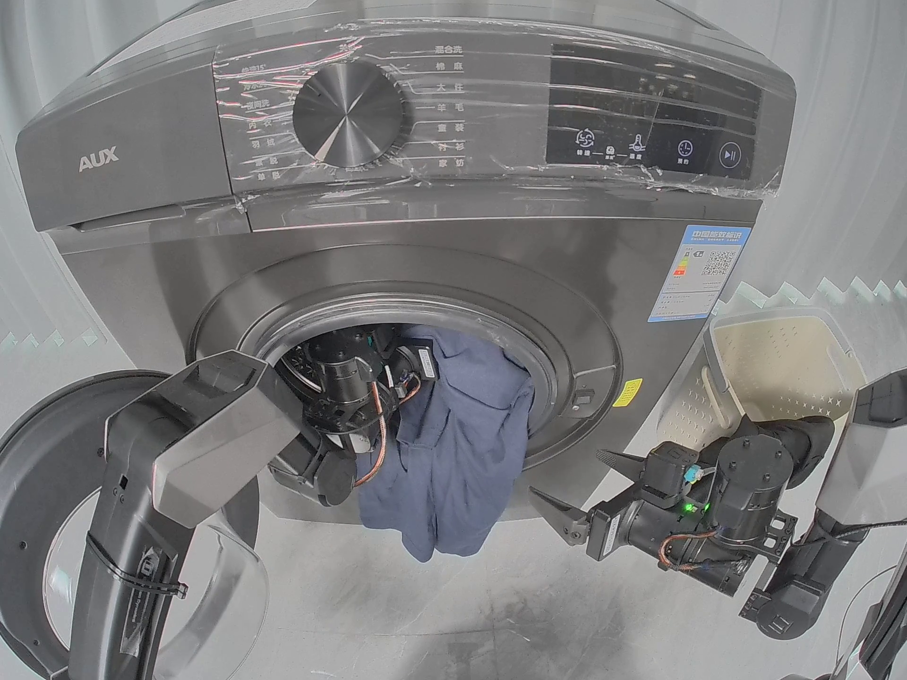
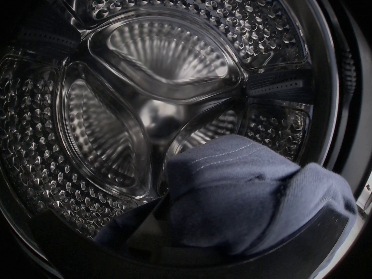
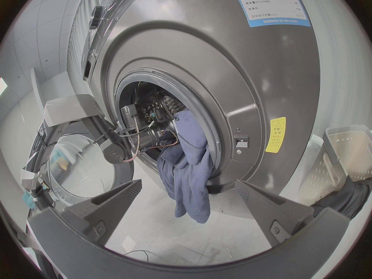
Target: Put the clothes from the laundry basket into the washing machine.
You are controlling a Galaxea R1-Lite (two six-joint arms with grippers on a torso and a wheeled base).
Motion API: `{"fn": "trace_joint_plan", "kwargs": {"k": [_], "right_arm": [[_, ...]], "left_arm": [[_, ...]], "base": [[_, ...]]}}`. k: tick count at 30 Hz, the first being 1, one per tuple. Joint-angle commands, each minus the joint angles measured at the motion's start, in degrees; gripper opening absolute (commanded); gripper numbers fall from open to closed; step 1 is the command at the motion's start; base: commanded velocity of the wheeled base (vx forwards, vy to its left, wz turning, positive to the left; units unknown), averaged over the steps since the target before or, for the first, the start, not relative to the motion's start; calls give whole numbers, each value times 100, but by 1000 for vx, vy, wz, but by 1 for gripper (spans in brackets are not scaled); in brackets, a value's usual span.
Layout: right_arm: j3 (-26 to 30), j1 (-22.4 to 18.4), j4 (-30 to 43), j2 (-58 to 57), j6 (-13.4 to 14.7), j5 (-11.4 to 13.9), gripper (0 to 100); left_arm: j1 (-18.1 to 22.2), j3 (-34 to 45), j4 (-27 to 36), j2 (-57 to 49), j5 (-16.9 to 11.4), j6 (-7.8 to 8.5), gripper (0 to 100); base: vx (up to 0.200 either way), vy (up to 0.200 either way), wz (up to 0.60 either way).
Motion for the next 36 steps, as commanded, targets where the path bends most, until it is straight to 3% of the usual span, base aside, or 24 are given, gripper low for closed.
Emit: {"fn": "trace_joint_plan", "kwargs": {"k": [1,7,20,21,25,27,31,36], "right_arm": [[1,3,-3,29,2,0,100],[1,3,-3,29,2,9,100],[1,64,-3,161,10,0,100],[1,64,-3,161,10,0,100],[1,64,-3,152,10,0,100],[-8,64,-3,152,10,0,100],[-17,64,-3,152,10,0,100],[-8,64,-12,161,10,0,100]], "left_arm": [[46,-716,387,338,250,51,0],[152,-1471,791,540,707,69,0],[152,-1427,774,488,804,78,0],[152,-1419,774,488,804,78,100],[125,-1313,800,417,804,34,100],[72,-865,932,154,786,25,100],[-33,-118,1248,-242,672,42,100],[-182,260,1336,-453,417,42,100]], "base": [[0,0,0],[0,0,0],[0,0,0],[0,0,0],[0,0,0],[0,0,0],[0,0,0],[0,0,0]]}}
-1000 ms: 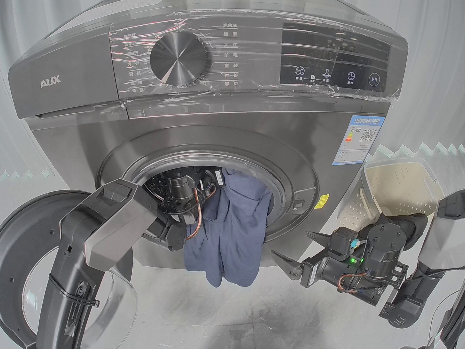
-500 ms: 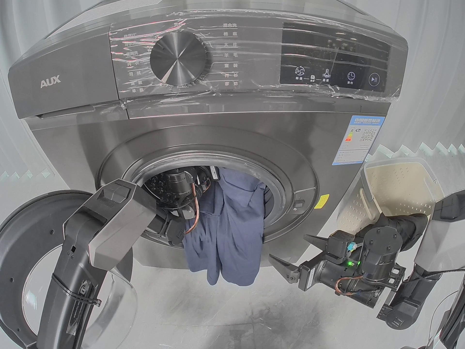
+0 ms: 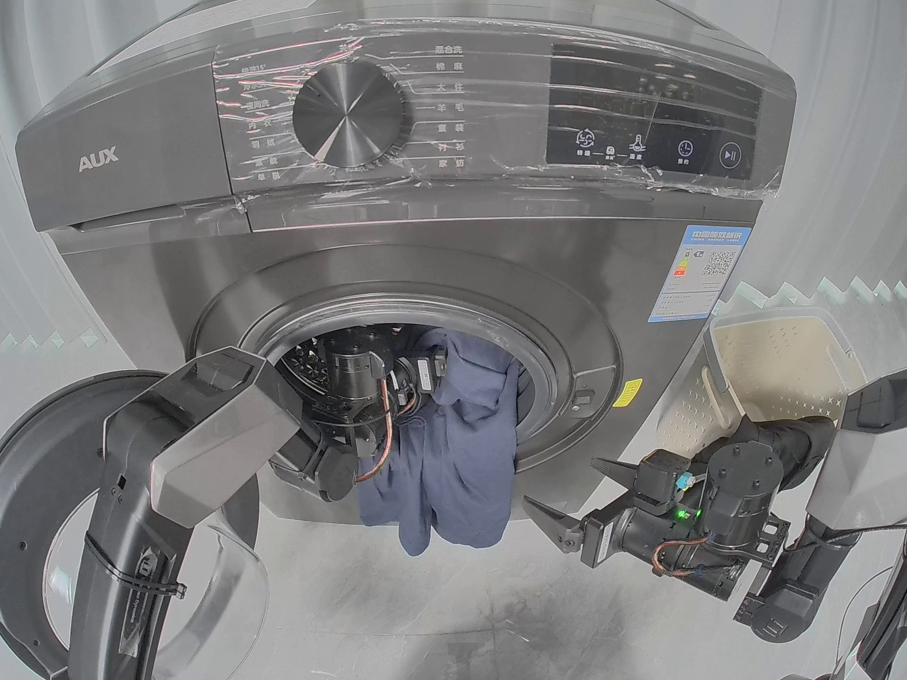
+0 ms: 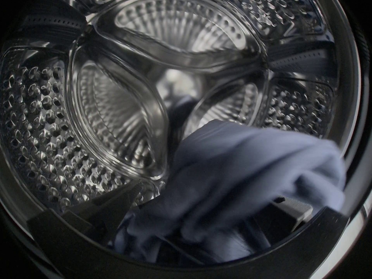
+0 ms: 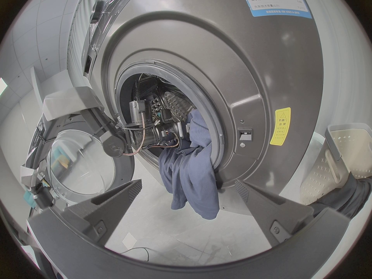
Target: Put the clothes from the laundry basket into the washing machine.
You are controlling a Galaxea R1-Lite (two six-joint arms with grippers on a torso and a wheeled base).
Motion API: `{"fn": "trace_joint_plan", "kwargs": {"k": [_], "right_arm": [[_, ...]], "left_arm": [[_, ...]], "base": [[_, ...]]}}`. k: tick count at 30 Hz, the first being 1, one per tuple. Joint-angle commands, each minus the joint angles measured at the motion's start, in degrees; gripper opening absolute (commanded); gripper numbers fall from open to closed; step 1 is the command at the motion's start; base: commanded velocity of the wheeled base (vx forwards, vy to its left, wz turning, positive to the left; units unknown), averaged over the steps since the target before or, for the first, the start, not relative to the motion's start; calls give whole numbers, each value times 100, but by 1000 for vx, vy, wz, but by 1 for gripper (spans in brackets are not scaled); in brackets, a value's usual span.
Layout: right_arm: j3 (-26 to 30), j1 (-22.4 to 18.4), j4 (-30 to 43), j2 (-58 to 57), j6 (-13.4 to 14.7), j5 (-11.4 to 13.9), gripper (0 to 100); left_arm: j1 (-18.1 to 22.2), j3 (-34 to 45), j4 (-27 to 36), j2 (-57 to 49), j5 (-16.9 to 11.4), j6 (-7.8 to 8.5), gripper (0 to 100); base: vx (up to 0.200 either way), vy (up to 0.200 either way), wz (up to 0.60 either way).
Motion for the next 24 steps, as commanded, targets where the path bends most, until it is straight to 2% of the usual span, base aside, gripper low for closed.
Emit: {"fn": "trace_joint_plan", "kwargs": {"k": [1,10,12,13,15,24], "right_arm": [[9,3,-10,17,0,0,100],[9,3,-1,17,0,0,100],[9,3,-10,17,0,0,100],[9,3,-10,17,0,0,100],[9,3,-1,8,0,0,100],[9,12,-1,17,0,0,100]], "left_arm": [[-227,575,114,-508,-210,13,100],[-464,1217,105,-613,-579,110,100],[-526,1507,53,-604,-693,286,100],[-526,1507,53,-604,-693,286,100],[-561,1744,-9,-631,-790,409,100],[-675,2095,-185,-692,-1071,444,100]], "base": [[0,0,0],[0,0,0],[0,0,0],[0,0,0],[0,0,0],[0,0,0]]}}
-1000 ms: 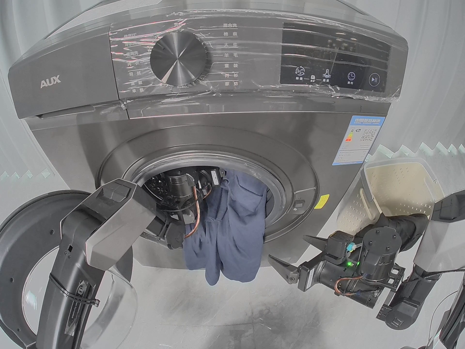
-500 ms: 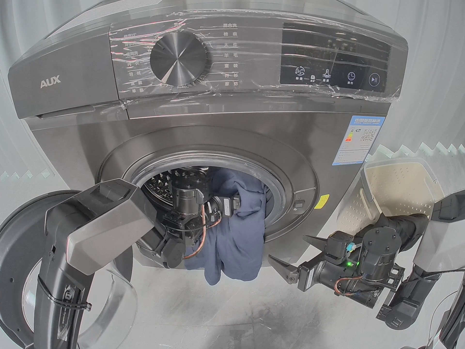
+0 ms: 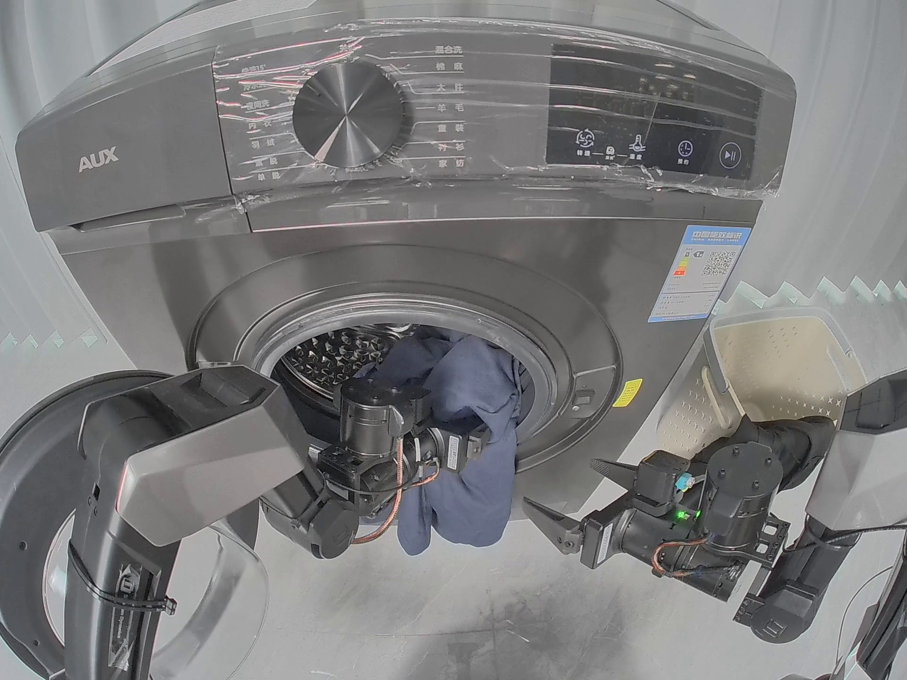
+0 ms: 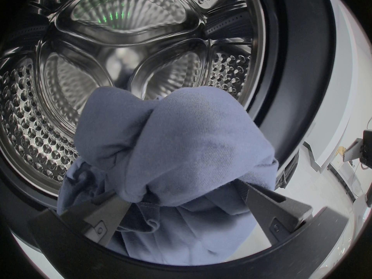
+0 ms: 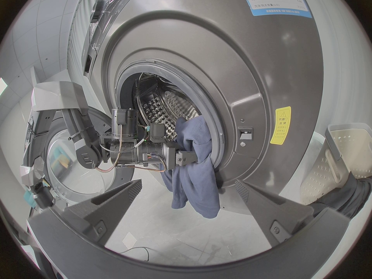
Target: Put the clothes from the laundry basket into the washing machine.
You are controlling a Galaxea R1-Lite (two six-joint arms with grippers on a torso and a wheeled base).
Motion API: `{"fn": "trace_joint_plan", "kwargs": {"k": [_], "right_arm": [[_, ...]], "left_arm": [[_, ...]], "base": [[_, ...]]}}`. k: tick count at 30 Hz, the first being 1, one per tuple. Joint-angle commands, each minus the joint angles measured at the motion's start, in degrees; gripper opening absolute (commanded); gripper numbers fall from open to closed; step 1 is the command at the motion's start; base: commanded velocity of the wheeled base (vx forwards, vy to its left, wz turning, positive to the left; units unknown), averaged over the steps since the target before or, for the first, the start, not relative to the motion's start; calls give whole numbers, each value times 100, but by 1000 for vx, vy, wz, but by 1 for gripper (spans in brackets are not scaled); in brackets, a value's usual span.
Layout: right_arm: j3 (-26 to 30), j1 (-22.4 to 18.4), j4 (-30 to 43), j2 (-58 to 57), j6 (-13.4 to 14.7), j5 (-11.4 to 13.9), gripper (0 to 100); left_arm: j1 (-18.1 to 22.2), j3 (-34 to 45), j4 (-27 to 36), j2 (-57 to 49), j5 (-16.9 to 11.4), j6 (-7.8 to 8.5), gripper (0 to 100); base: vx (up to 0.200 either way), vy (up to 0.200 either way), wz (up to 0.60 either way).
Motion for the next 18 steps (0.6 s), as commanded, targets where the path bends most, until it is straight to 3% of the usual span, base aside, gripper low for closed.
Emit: {"fn": "trace_joint_plan", "kwargs": {"k": [1,5,17,18], "right_arm": [[1,5,-1,9,0,-2,100],[1,5,-1,9,0,-2,100],[1,5,-1,17,0,-2,100],[1,5,-1,17,0,-2,100]], "left_arm": [[-108,168,-81,-3,-97,18,100],[-170,230,-230,14,-326,44,100],[-135,-552,-476,384,-203,0,100],[-126,-632,-485,471,-124,18,0]], "base": [[0,0,0],[0,0,0],[0,0,0],[0,0,0]]}}
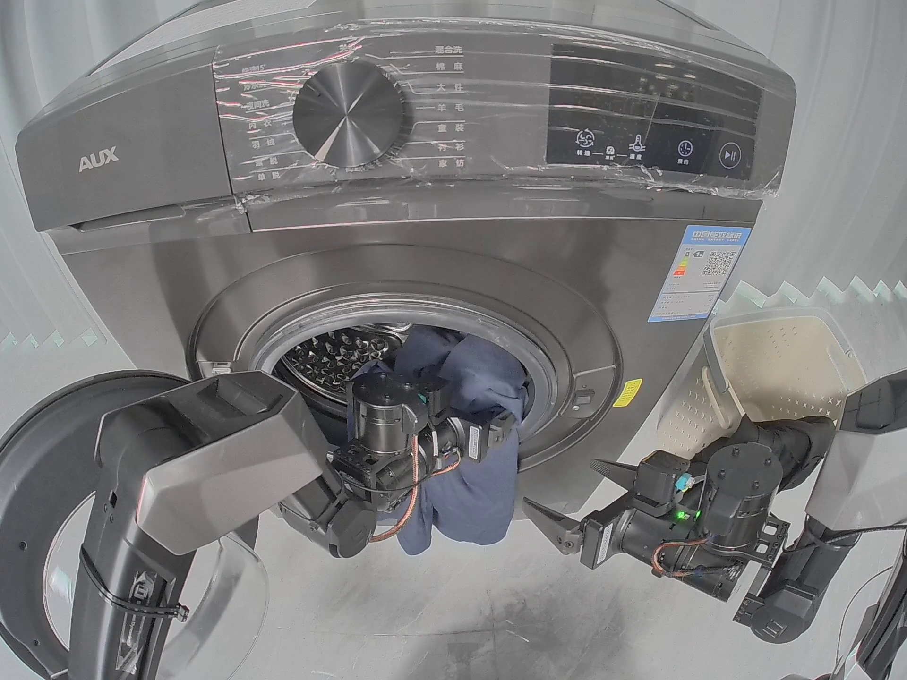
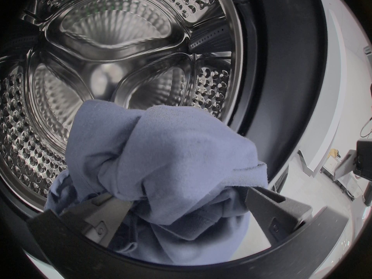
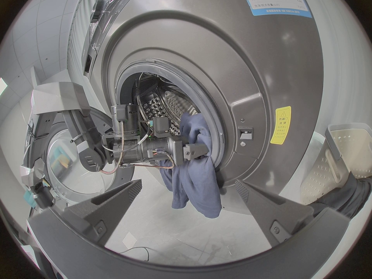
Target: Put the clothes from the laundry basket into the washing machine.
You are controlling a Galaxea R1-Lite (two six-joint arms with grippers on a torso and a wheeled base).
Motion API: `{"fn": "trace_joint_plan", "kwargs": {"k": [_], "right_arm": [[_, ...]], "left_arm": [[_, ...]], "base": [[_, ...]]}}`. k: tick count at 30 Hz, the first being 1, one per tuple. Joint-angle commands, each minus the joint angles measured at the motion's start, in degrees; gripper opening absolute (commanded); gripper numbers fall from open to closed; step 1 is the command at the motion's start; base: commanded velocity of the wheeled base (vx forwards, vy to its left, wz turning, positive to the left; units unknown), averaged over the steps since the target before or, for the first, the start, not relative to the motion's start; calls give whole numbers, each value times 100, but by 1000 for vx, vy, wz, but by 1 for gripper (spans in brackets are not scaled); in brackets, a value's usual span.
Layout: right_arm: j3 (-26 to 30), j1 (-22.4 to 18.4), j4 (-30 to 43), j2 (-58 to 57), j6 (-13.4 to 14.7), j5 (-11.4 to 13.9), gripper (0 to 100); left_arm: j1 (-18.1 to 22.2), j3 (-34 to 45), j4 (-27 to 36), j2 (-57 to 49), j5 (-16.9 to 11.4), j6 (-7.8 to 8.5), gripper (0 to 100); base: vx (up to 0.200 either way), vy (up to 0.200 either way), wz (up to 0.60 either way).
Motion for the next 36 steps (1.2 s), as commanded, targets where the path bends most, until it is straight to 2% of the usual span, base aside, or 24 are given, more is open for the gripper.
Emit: {"fn": "trace_joint_plan", "kwargs": {"k": [1,4,6,7,12,21,29,30,36], "right_arm": [[1,4,-1,15,0,0,100],[1,-5,-1,15,0,0,100],[1,4,-1,15,0,0,100],[9,4,-1,24,0,0,100],[9,13,-1,24,0,0,100],[9,21,-1,77,0,0,100],[9,21,-10,94,0,0,100],[9,21,-1,94,8,0,100],[9,21,-10,94,8,0,100]], "left_arm": [[34,-274,-28,298,135,5,0],[60,-564,-125,430,188,-38,0],[104,-801,-204,518,364,-38,0],[254,-1223,-274,649,619,-38,0],[508,-1786,-274,790,891,-38,0],[886,-2436,-230,1027,1181,-30,0],[921,-2357,-230,975,1181,-30,0],[913,-2339,-230,966,1181,-30,100],[807,-1970,-204,711,1128,-56,100]], "base": [[0,0,0],[0,0,0],[0,0,0],[0,0,0],[0,0,0],[0,0,0],[0,0,0],[0,0,0],[0,0,0]]}}
